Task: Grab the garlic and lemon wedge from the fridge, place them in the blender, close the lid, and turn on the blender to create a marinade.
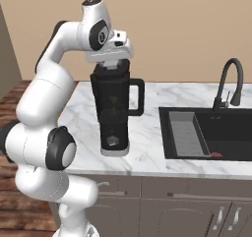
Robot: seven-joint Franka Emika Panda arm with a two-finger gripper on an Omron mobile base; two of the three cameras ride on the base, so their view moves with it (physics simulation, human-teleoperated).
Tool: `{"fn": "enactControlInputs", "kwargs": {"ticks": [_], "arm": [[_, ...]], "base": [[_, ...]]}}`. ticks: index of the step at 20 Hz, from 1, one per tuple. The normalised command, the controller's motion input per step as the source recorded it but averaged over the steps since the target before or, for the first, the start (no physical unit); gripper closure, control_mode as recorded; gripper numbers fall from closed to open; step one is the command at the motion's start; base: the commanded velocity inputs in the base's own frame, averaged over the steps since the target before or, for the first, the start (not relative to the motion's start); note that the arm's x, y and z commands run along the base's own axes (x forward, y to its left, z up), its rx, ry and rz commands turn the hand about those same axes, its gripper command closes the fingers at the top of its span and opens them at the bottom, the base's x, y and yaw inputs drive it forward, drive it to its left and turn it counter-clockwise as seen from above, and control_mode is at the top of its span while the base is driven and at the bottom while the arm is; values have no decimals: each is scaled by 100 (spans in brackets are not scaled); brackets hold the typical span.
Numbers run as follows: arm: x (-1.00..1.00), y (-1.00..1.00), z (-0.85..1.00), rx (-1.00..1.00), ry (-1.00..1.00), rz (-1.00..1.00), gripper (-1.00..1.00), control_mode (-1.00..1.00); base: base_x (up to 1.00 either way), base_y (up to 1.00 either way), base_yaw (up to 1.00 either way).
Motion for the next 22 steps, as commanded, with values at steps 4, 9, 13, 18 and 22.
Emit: {"fn": "enactControlInputs", "kwargs": {"ticks": [4,9,13,18,22], "arm": [[14,-32,0,8,0,14,100,-100],[8,-21,0,5,0,13,100,-100],[1,-1,-1,0,0,10,100,-100],[0,0,-4,0,0,4,100,-100],[-3,2,-5,0,0,0,100,-100]], "base": [[0,0,0],[0,0,0],[0,0,0],[0,0,0],[0,0,0]]}}
